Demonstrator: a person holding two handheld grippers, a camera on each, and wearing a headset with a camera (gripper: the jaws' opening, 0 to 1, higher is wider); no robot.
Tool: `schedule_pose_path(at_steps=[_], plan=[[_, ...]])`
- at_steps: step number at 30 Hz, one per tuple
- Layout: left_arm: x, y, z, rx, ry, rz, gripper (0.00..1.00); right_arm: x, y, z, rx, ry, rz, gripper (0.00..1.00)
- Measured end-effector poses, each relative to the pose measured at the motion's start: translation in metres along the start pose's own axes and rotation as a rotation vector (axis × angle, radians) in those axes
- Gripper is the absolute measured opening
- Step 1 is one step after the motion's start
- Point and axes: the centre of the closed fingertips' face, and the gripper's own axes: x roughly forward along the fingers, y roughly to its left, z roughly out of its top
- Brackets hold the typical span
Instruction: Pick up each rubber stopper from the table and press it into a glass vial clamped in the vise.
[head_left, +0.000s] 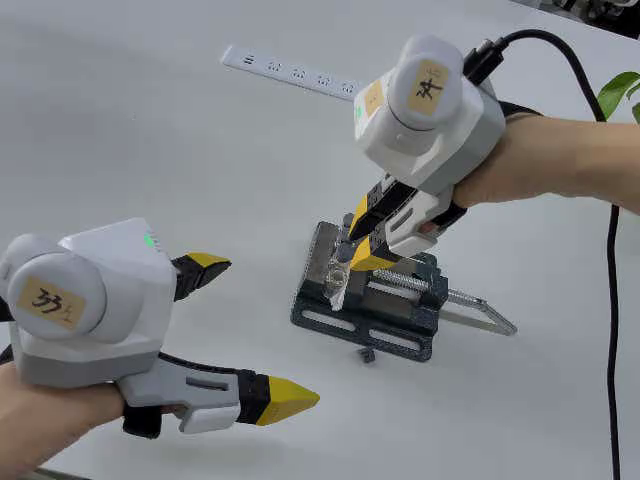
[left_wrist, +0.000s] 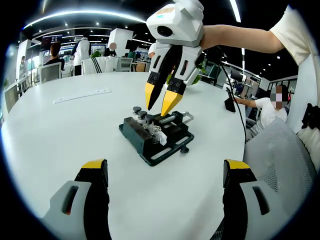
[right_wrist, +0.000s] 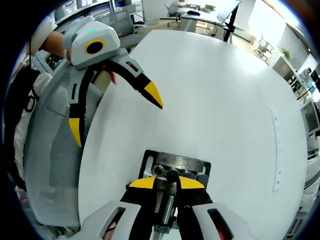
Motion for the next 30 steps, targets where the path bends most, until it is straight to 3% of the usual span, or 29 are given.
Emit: schedule_pose_path(at_steps=[11,30], plan=[[-0.0002,0.0035,-0.0026,-0.007,0.001,0.005,0.95,0.0053,-0.0062,-0.0027,0.001,0.032,0.026,0.03],[-0.0005,0.0019,-0.0054,-0.016,0.008,0.001,0.95,0.0090,-0.0031,-0.0022,0.004,0.045,0.038,0.01]])
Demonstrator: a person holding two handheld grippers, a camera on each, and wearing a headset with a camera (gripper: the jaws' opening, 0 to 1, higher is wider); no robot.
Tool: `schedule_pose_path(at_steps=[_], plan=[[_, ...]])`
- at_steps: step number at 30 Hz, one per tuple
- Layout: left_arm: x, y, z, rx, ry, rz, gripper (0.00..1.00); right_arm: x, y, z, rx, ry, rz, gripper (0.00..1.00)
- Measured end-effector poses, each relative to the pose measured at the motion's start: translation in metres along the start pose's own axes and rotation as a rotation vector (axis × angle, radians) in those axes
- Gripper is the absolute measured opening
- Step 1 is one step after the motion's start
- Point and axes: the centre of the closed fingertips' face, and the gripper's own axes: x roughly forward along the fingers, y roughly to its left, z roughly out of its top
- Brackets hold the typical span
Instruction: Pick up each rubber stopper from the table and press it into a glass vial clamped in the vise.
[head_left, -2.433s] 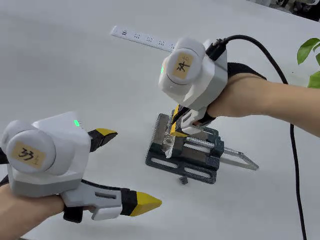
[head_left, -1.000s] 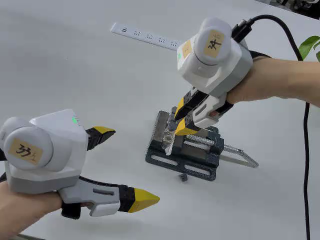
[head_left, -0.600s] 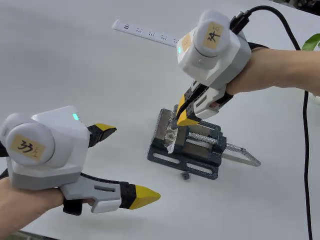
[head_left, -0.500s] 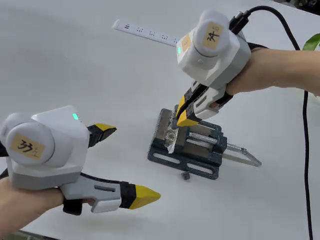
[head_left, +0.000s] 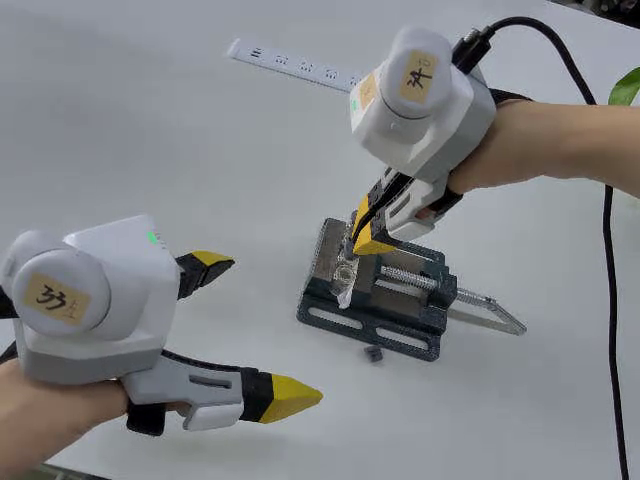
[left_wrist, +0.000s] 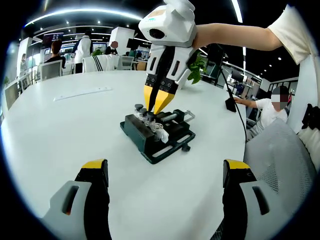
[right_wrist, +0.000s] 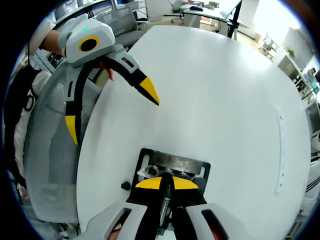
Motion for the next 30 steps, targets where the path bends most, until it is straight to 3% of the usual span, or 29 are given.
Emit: schedule_pose_path(at_steps=[12,22,30], plan=[[0.0039,-0.0014,0.0001,0.000,0.003,-0.011,0.95,0.0003,-0.0006,-0.0014,-0.028,0.026,-0.017,0.01],[0.0061,-0.0001,0.0000,0.004,0.009,-0.016,0.94,0.0016,-0.0018,-0.0033,0.014,0.019,-0.008,0.00],[0.0078,0.0012,-0.0012,-0.001,0.012,-0.016,0.94,0.0038,-0.0035,-0.0003,0.056,0.065,0.032,0.00]])
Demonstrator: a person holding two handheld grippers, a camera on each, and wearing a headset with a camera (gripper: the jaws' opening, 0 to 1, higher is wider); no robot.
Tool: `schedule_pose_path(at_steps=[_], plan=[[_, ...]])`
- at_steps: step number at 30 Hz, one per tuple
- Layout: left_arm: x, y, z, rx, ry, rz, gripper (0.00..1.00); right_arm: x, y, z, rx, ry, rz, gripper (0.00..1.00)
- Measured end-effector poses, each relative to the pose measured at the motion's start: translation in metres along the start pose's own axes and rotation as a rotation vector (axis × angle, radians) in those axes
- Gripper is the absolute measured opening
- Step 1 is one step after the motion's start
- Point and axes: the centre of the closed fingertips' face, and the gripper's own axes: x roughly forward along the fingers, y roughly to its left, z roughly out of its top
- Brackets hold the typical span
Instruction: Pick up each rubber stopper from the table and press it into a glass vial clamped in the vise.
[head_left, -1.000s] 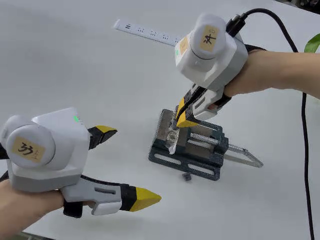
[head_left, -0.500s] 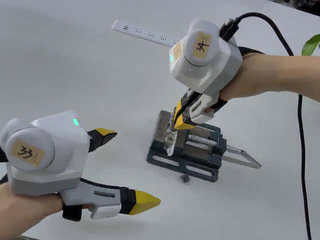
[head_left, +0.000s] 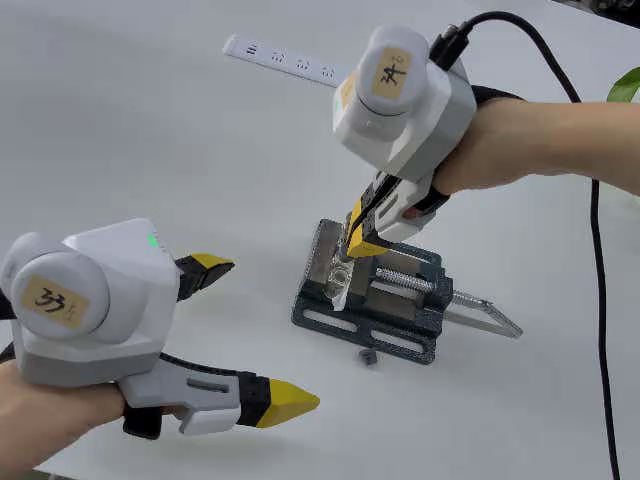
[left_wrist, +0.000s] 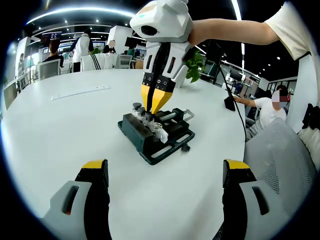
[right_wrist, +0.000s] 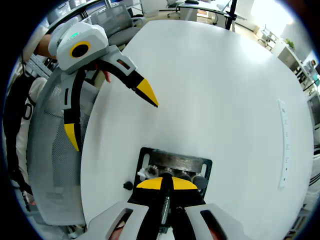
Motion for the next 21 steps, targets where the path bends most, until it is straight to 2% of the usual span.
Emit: schedule_pose_path(at_steps=[8,14,17,21], plan=[[0.0023,-0.0006,-0.0008,-0.005,0.000,-0.002,0.94,0.0020,-0.0027,0.0002,0.037,0.034,0.020,0.00],[0.0034,-0.0008,-0.0006,-0.007,-0.001,-0.004,0.94,0.0014,0.0024,-0.0010,0.017,0.067,0.021,0.00],[0.0040,0.0001,0.0000,-0.012,-0.005,-0.001,0.94,0.0013,0.0007,-0.0025,0.049,0.059,0.022,0.00],[0.0049,-0.0015,0.0002,-0.015,-0.006,-0.001,0.94,0.0025,0.0008,-0.0009,0.055,0.053,0.035,0.00]])
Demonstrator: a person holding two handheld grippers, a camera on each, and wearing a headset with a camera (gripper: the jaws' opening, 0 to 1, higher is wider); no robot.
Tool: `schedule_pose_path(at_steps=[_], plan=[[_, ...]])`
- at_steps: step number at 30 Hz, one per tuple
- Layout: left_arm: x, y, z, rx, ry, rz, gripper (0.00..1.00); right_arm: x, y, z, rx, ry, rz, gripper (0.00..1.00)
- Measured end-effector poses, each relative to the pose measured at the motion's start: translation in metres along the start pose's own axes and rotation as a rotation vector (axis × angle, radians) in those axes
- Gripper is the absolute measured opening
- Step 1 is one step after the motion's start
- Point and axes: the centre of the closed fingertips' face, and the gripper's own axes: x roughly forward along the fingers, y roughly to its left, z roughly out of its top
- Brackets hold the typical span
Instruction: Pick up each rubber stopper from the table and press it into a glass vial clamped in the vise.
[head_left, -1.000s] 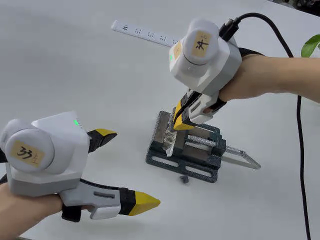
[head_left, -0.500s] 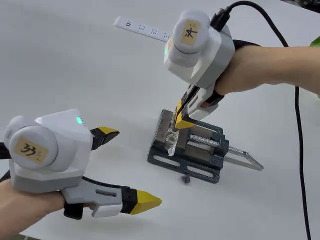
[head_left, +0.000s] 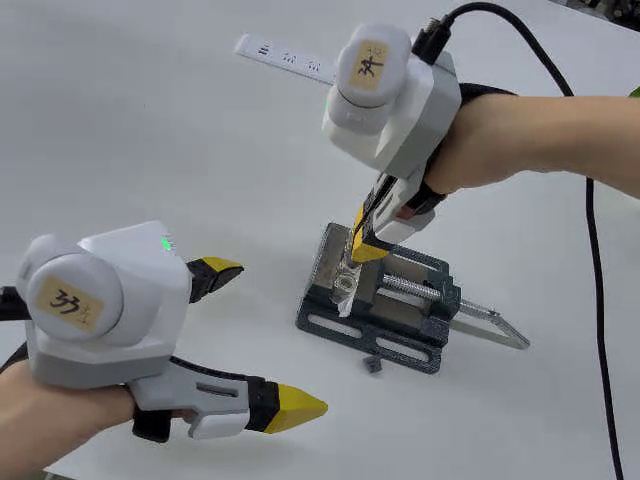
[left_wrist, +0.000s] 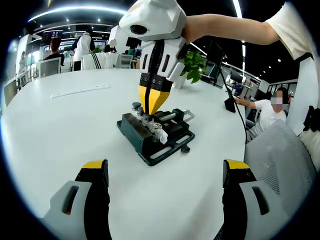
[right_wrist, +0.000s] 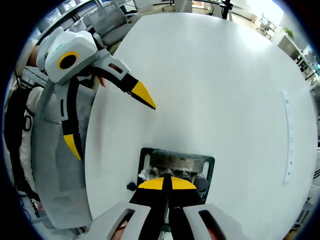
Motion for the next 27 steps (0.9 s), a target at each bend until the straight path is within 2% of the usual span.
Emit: schedule_pose_path(at_steps=[1,2,4,5,9,13,17,23,27], plan=[[-0.0001,-0.0005,-0.0002,0.001,0.000,-0.001,0.94,0.0001,-0.0001,0.0002,-0.051,0.008,-0.008,0.00],[-0.0002,-0.0005,0.0001,-0.002,-0.003,0.000,0.94,0.0004,0.0018,-0.0002,-0.051,0.013,-0.009,0.00],[-0.0012,-0.0006,-0.0012,-0.006,0.001,0.001,0.94,0.0004,0.0003,-0.0008,0.003,0.008,-0.006,0.00],[-0.0021,0.0001,-0.0013,-0.002,0.001,0.005,0.94,0.0004,0.0009,-0.0013,-0.035,0.005,-0.010,0.00],[-0.0038,0.0019,-0.0035,-0.006,0.006,0.012,0.94,0.0005,0.0005,-0.0017,-0.031,-0.002,-0.012,0.00],[-0.0051,0.0022,-0.0011,-0.005,-0.004,0.015,0.94,0.0007,0.0000,-0.0033,-0.042,-0.009,-0.011,0.00],[-0.0052,0.0032,-0.0005,-0.009,-0.004,0.018,0.94,0.0007,-0.0013,-0.0060,-0.024,-0.038,-0.003,0.00],[-0.0030,0.0038,-0.0007,-0.008,-0.004,0.015,0.94,0.0015,0.0002,-0.0029,-0.013,-0.012,-0.008,0.00],[-0.0015,0.0025,-0.0005,-0.007,-0.003,0.011,0.94,0.0023,0.0000,-0.0026,-0.014,0.026,-0.011,0.00]])
